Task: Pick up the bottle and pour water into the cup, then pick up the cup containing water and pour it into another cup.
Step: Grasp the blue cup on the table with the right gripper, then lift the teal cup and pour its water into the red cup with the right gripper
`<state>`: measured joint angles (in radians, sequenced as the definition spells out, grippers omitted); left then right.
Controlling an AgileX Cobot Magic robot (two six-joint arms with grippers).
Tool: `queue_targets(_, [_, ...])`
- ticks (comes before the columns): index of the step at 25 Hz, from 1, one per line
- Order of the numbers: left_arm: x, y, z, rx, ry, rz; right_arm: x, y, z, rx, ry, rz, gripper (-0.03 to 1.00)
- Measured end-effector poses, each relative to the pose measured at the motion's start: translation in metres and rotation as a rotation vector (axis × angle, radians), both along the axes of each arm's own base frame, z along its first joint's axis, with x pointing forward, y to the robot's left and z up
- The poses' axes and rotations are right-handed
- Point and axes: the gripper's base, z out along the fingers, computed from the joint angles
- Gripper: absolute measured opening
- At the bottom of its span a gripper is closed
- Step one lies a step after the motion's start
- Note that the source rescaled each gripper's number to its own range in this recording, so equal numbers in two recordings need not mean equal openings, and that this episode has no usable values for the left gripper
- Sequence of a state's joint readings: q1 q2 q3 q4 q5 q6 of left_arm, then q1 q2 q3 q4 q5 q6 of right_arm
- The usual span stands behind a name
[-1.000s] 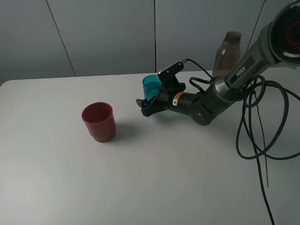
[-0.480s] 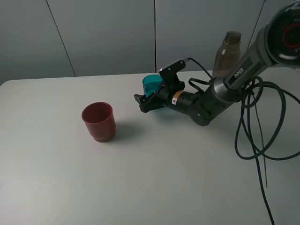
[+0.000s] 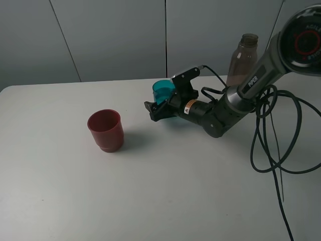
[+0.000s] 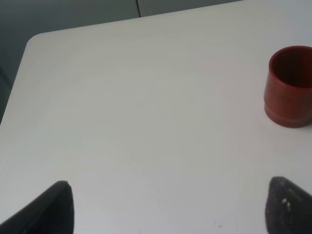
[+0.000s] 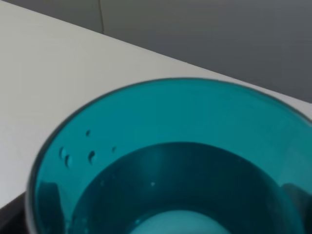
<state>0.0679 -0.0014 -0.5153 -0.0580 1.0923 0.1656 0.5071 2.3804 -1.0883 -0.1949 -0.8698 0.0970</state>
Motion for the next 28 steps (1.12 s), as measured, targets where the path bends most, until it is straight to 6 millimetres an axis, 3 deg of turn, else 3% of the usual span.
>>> queue_targets(6, [0.0,0.0,0.0,0.0,0.0,0.0,0.0,0.0,0.0,0.006,-0.005,-0.001,0.98])
queue_targets(7, [0.0,0.0,0.0,0.0,0.0,0.0,0.0,0.0,0.0,0.006,-0.005,-0.001,0.8])
queue_targets(8, [0.0,0.0,0.0,0.0,0.0,0.0,0.0,0.0,-0.001,0.005,-0.004,-0.001,0.44])
queue_targets(9, [0.0,0.0,0.0,0.0,0.0,0.0,0.0,0.0,-0.001,0.007,-0.005,-0.004,0.0])
queue_targets(10, [0.0,0.0,0.0,0.0,0.0,0.0,0.001,0.0,0.0,0.012,-0.006,-0.005,0.07])
queue_targets(22, [0.0,0.0,0.0,0.0,0.0,0.0,0.0,0.001,0.002,0.015,-0.001,0.002,0.06])
queue_targets(28, [0.0,0.0,0.0,0.0,0.0,0.0,0.004,0.004,0.039,0.024,-0.053,0.019,0.06])
